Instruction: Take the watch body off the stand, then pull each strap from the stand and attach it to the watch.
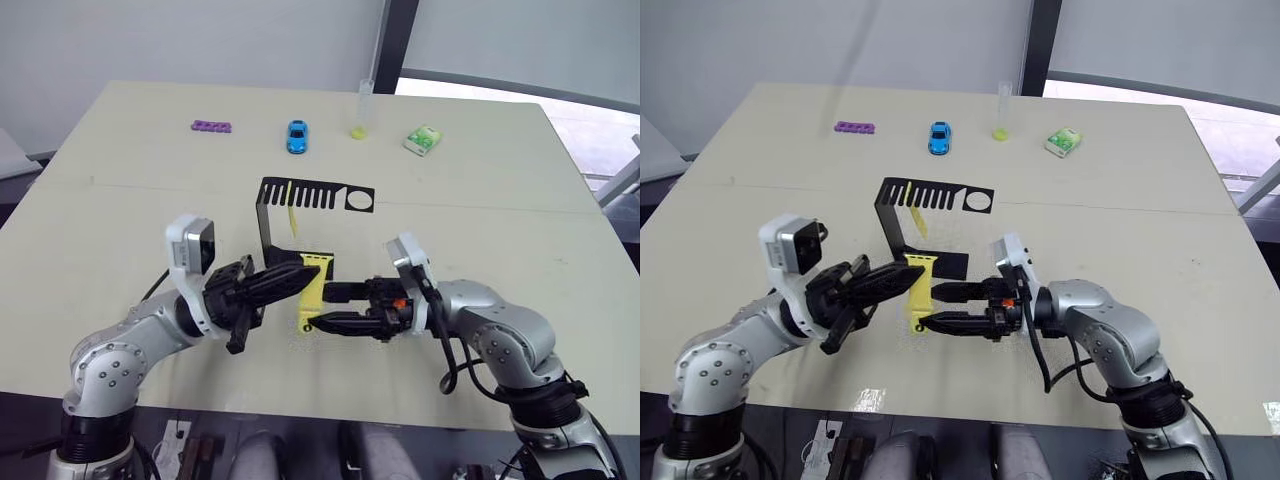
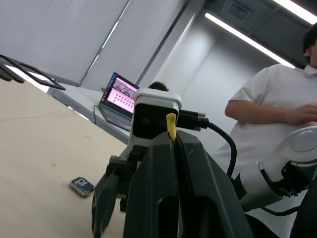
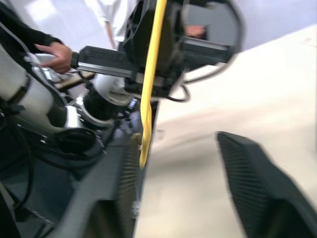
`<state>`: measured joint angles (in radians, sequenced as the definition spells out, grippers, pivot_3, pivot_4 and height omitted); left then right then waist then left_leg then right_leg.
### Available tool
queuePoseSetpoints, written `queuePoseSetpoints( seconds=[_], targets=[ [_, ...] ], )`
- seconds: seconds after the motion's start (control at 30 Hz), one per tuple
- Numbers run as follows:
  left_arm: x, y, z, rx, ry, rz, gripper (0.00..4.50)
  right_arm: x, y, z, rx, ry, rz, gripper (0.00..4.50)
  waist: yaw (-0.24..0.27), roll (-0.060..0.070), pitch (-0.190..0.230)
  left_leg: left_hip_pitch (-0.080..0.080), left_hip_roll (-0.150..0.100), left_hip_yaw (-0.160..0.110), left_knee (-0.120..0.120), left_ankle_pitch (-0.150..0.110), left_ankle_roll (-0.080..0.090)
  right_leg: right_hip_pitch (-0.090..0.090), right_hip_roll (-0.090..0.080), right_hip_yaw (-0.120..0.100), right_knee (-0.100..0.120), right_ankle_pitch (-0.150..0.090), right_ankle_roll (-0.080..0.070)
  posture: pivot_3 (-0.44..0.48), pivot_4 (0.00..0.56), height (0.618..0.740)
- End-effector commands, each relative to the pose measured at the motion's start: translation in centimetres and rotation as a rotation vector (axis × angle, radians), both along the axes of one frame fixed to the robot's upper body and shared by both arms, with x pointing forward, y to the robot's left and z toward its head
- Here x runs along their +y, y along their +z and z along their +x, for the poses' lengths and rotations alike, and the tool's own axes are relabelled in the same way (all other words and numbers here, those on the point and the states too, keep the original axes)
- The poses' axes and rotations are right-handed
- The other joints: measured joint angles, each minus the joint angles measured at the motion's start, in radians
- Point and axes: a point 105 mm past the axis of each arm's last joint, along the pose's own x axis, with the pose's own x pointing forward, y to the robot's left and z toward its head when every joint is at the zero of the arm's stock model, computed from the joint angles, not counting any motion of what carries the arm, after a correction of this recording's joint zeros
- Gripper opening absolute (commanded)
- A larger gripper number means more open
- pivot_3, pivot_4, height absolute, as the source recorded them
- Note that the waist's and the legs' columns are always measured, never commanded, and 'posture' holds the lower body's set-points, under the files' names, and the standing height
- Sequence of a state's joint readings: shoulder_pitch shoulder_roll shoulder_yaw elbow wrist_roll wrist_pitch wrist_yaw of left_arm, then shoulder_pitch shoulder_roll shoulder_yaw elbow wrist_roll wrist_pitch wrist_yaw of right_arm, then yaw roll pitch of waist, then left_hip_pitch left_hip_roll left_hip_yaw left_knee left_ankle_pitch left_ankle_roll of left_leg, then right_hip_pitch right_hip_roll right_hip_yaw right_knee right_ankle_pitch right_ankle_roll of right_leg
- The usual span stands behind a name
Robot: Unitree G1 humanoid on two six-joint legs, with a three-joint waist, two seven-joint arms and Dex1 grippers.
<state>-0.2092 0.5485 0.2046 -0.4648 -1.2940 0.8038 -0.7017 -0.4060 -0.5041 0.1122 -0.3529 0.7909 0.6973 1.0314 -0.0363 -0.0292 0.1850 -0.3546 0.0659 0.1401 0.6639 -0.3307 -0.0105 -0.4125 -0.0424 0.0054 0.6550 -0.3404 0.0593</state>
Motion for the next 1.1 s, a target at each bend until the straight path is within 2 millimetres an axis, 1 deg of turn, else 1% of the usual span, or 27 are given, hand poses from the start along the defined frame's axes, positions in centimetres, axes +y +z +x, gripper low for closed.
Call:
queuePoseSetpoints(
  seconds=[0.03,0.1,0.2,0.3,0.33,0.4,0.43,0.47,0.53,0.57,0.6,0.67,0.7,0.77,0.83,0.87,0.93,0.97,1.1],
  targets=[
    [2.1,1.0,-0.5,-0.098,0.095,0.032,0.00,-3.2,1.1,0.4,-0.085,-0.109,-0.019,4.40,0.002,0.000,0.000,0.000,0.000,0.000,0.000,0.000,0.000,0.000,0.000,0.000,0.000,0.000,0.000,0.000,0.150,0.740],
    [3.5,0.5,-0.4,-0.130,0.186,0.095,0.00,-5.6,0.7,1.1,-0.134,-0.222,-0.064,4.46,0.004,0.000,0.000,0.000,0.000,0.000,-0.001,0.000,0.000,0.000,0.000,0.000,-0.002,0.000,0.000,0.000,0.150,0.740],
    [5.8,-0.2,-0.7,-0.171,0.304,0.187,0.00,-10.0,-0.1,2.0,-0.220,-0.428,-0.118,4.46,0.006,0.000,0.000,0.000,0.000,0.000,-0.002,-0.001,0.000,0.000,0.000,0.000,-0.004,0.000,0.000,0.000,0.150,0.740],
    [8.4,-1.1,-0.9,-0.178,0.420,0.280,0.00,-14.2,-1.1,2.0,-0.317,-0.615,-0.186,4.46,0.006,0.000,0.000,0.000,0.000,0.001,-0.003,-0.001,0.001,0.001,0.000,0.000,-0.005,0.000,0.000,0.000,0.150,0.740],
    [9.3,-1.1,-0.8,-0.184,0.473,0.299,0.00,-15.6,-1.5,1.9,-0.322,-0.679,-0.198,4.46,0.006,0.000,0.000,0.000,0.000,0.001,-0.003,-0.001,0.001,0.001,0.000,0.000,-0.006,0.000,0.000,0.000,0.150,0.740],
    [11.2,-0.8,-0.2,-0.205,0.599,0.315,0.00,-18.0,-2.4,1.3,-0.350,-0.781,-0.245,4.46,0.007,0.000,0.000,0.000,0.000,0.001,-0.003,-0.001,0.001,0.001,0.000,0.000,-0.006,0.000,0.000,0.000,0.150,0.740],
    [12.5,-0.9,0.1,-0.213,0.678,0.335,0.00,-19.3,-2.8,0.8,-0.358,-0.832,-0.268,4.46,0.007,0.000,0.000,0.000,0.000,0.001,-0.003,-0.001,0.001,0.001,0.000,0.000,-0.006,0.000,0.000,0.000,0.150,0.740],
    [13.8,-1.0,0.3,-0.220,0.746,0.354,0.00,-20.5,-3.3,0.4,-0.353,-0.886,-0.288,4.46,0.007,0.000,0.000,0.001,0.000,0.001,-0.003,-0.001,0.001,0.002,0.000,0.000,-0.006,0.000,0.000,0.000,0.150,0.740],
    [15.4,-1.0,0.4,-0.229,0.832,0.371,0.00,-22.3,-4.0,-0.3,-0.331,-0.970,-0.300,4.46,0.006,0.000,0.000,0.001,0.000,0.001,-0.003,-0.001,0.001,0.003,0.000,0.000,-0.005,0.000,0.000,0.000,0.150,0.740],
    [16.5,-1.5,0.6,-0.201,0.885,0.416,0.00,-23.9,-4.5,-0.8,-0.318,-1.045,-0.315,4.46,0.006,0.000,0.000,0.002,0.000,0.001,-0.003,-0.001,0.001,0.003,0.000,0.000,-0.005,0.000,0.000,0.000,0.150,0.740],
    [17.5,-1.6,0.6,-0.228,0.937,0.460,0.00,-26.2,-5.1,-1.8,-0.294,-1.162,-0.329,4.46,0.005,0.000,0.000,0.002,0.000,0.001,-0.003,-0.001,0.001,0.003,0.000,0.001,-0.005,0.000,0.000,0.000,0.150,0.740],
    [19.2,-1.6,0.7,-0.234,1.030,0.473,0.00,-28.8,-6.8,-4.2,-0.262,-1.256,-0.411,4.46,0.006,0.000,0.000,0.002,-0.001,0.001,-0.004,-0.001,0.001,0.003,0.000,0.001,-0.005,0.000,0.000,0.000,0.150,0.740],
    [19.5,-1.6,0.6,-0.237,1.048,0.464,0.00,-29.2,-7.3,-5.0,-0.256,-1.272,-0.435,4.46,0.008,0.000,0.000,0.002,-0.001,0.002,-0.006,-0.002,0.001,0.003,0.000,0.001,-0.006,0.000,0.000,0.000,0.150,0.740],
    [20.1,-1.6,0.6,-0.259,1.087,0.474,0.00,-30.3,-7.5,-5.7,-0.272,-1.341,-0.445,4.46,0.007,0.000,0.000,0.003,-0.001,0.002,-0.010,-0.001,0.001,0.003,0.000,0.001,-0.009,0.000,0.000,0.000,0.150,0.740],
    [20.6,-1.9,0.8,-0.241,1.117,0.448,0.00,-31.9,-7.6,-5.9,-0.280,-1.470,-0.428,4.46,-0.003,0.000,0.000,0.003,-0.001,0.003,-0.011,-0.001,0.001,0.003,0.000,0.002,-0.009,0.000,0.001,0.000,0.150,0.740],
    [20.4,-2.2,0.9,-0.239,1.107,0.450,0.00,-32.0,-7.7,-5.8,-0.302,-1.493,-0.443,4.46,-0.010,0.000,0.000,0.003,-0.001,0.004,-0.012,-0.001,0.001,0.003,0.000,0.003,-0.009,0.001,0.001,0.000,0.150,0.740],
    [19.2,-2.5,1.2,-0.247,1.060,0.447,0.00,-30.8,-7.6,-4.7,-0.318,-1.505,-0.395,4.46,-0.019,0.000,0.000,0.004,-0.001,0.005,-0.012,-0.001,0.000,0.004,-0.001,0.003,-0.009,0.001,0.001,0.000,0.150,0.740],
    [18.7,-2.4,1.5,-0.256,1.042,0.437,0.00,-29.8,-7.4,-4.1,-0.321,-1.499,-0.359,4.46,-0.021,0.000,0.000,0.004,-0.001,0.005,-0.013,0.000,0.000,0.004,-0.001,0.003,-0.008,0.001,0.001,0.000,0.150,0.740],
    [16.8,-1.9,2.1,-0.285,0.973,0.412,0.00,-26.6,-6.6,-2.3,-0.237,-1.533,-0.186,4.46,-0.023,0.000,0.000,0.006,-0.001,0.004,-0.014,0.002,-0.004,0.002,0.000,0.003,-0.003,0.001,0.000,0.000,0.150,0.740]
  ],
)
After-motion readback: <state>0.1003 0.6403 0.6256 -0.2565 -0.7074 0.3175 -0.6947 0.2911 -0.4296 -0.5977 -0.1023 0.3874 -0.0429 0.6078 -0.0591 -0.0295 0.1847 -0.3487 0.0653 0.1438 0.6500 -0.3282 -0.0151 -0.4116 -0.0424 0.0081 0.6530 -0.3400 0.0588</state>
